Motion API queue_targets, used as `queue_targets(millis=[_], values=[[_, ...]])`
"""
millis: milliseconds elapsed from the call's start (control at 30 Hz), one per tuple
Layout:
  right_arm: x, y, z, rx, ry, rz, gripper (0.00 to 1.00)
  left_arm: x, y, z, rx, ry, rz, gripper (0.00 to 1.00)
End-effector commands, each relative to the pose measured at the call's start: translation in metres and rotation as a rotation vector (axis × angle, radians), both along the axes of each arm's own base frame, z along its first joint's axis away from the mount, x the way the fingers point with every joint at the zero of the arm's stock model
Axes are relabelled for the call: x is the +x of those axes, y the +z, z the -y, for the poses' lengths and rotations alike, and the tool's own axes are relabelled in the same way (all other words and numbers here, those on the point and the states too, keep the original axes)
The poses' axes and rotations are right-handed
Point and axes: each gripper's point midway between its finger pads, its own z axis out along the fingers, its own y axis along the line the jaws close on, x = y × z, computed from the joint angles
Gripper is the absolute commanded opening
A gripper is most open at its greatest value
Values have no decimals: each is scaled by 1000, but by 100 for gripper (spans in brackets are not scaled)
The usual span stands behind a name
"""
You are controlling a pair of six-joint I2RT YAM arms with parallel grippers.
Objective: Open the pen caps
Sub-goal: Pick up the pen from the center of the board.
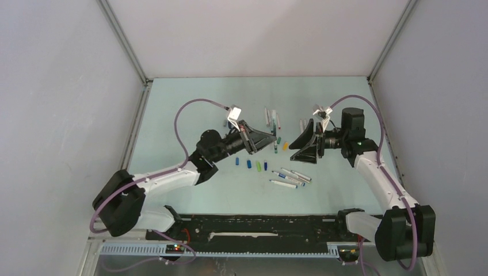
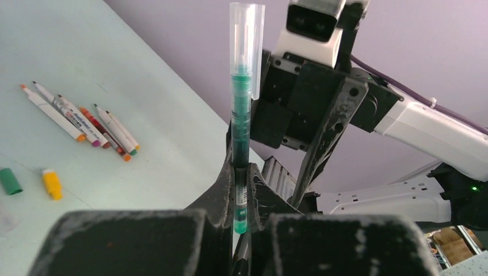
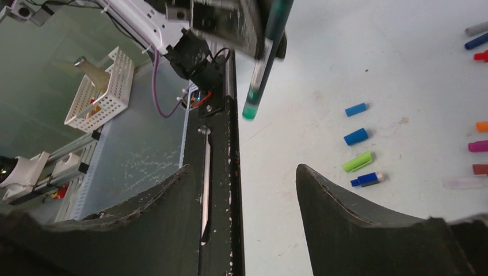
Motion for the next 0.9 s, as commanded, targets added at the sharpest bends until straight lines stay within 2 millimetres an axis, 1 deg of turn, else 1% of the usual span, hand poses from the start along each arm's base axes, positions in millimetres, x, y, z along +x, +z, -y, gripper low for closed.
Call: queue_targets(millis=[0, 167, 367, 500, 667, 800, 867], values=[[7, 27, -1, 28, -18, 42, 67, -2, 32, 17, -82, -10, 95, 0], [13, 27, -2, 18, -56, 13, 67, -5, 30, 36, -66, -41, 101, 0], [17, 28, 0, 14, -87, -12, 66, -10, 27, 48, -56, -57, 102, 0], [22, 38, 6, 35, -107, -23, 67, -14, 20, 56, -29, -72, 98, 0], [27, 45, 12, 54, -139, -30, 67, -17, 10, 63, 7, -78, 94, 0], [29, 45, 11, 66, -160, -80, 64, -18, 9, 66, 10, -77, 97, 0], [30, 45, 11, 67, -171, -100, 62, -18, 10, 67, 9, -77, 99, 0]])
